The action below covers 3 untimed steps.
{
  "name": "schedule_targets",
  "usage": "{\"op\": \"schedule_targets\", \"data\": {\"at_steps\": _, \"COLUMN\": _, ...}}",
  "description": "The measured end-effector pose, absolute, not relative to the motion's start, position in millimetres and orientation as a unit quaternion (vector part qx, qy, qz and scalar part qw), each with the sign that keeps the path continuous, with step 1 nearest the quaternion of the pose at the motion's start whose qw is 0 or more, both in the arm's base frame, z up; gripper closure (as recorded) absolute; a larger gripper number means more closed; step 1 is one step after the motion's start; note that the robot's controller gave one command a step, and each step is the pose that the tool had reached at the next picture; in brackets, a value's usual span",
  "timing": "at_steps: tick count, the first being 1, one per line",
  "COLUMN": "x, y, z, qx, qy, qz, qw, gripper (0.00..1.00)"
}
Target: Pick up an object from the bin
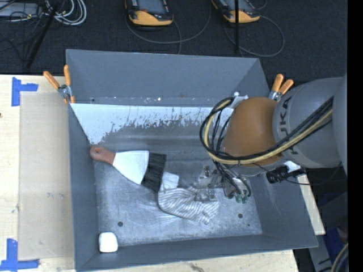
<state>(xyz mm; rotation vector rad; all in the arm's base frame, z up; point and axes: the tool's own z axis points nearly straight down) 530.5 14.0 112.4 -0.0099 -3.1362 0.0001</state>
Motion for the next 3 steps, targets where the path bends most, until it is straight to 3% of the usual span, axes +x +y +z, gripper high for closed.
{"op": "schedule_targets", "data": {"at_steps": 1, "x": 538.8, "y": 6, "z": 139, "qx": 0.009, "qy": -1.0, "qz": 0.0, "qw": 0.0, "gripper": 1.0}}
{"op": "schedule_targets", "data": {"at_steps": 3, "x": 532.8, "y": 14, "z": 209, "qx": 0.004, "qy": -1.0, "qz": 0.0, "qw": 0.0, "gripper": 1.0}}
